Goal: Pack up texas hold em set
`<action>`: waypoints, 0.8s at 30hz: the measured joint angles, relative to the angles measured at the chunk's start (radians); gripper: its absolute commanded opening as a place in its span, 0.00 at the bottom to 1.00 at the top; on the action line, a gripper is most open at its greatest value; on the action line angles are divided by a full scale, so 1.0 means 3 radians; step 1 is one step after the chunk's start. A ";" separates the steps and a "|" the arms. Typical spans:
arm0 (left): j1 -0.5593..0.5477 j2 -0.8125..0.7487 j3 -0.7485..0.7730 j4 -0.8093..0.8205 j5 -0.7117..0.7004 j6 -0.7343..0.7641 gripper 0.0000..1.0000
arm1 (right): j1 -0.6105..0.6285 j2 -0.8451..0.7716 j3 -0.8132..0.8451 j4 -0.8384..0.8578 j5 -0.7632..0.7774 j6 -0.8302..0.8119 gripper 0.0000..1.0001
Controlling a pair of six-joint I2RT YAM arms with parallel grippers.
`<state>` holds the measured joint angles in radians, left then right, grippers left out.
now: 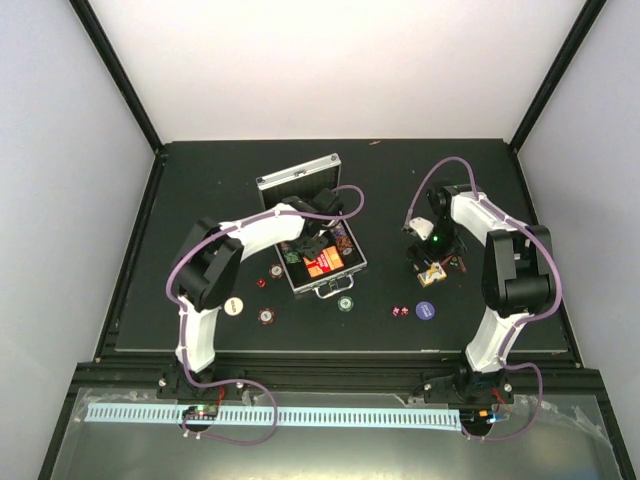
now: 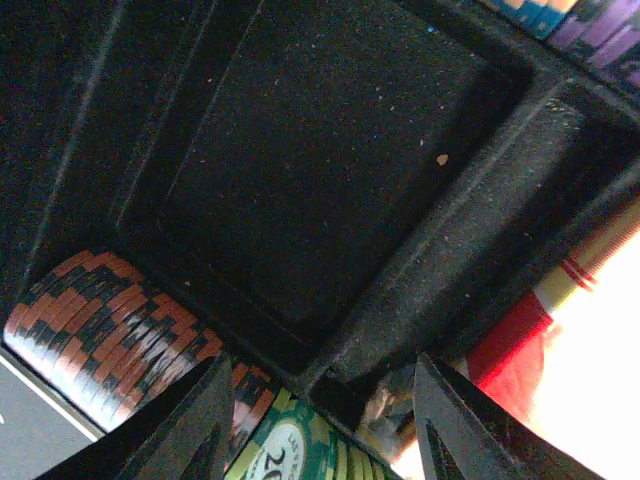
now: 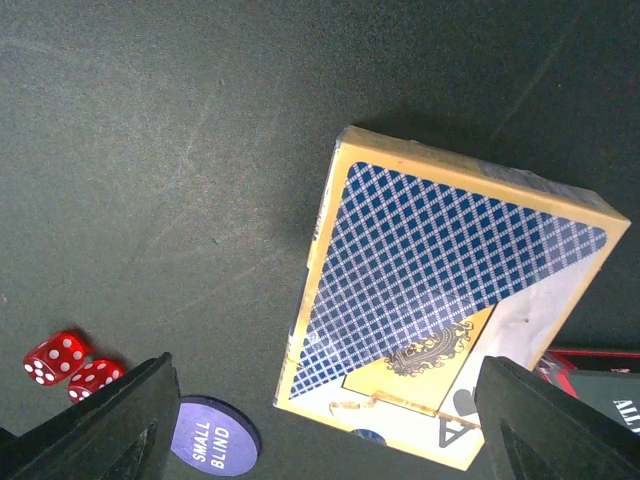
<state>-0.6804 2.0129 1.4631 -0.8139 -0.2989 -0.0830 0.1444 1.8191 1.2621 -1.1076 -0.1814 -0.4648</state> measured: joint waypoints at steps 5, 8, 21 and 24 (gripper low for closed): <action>-0.0036 -0.0174 0.0003 -0.0062 -0.0013 -0.0001 0.62 | -0.0006 0.0014 0.0001 -0.0001 0.0047 0.0033 0.85; -0.0050 -0.0336 0.0018 -0.0102 -0.0013 -0.0018 0.68 | -0.0018 0.0053 0.0001 0.0001 0.0085 0.0066 0.92; -0.0051 -0.0713 0.0027 -0.0253 0.0006 -0.0173 0.71 | -0.0032 0.0202 0.0074 0.0205 0.0332 0.0198 1.00; -0.0050 -0.0713 0.0027 -0.0268 0.0004 -0.0182 0.72 | -0.0032 0.0285 0.0075 0.0262 0.0371 0.0216 0.99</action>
<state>-0.6952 1.7988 1.4712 -0.8944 -0.2977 -0.1375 0.1349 1.9045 1.2846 -1.0290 -0.0700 -0.4000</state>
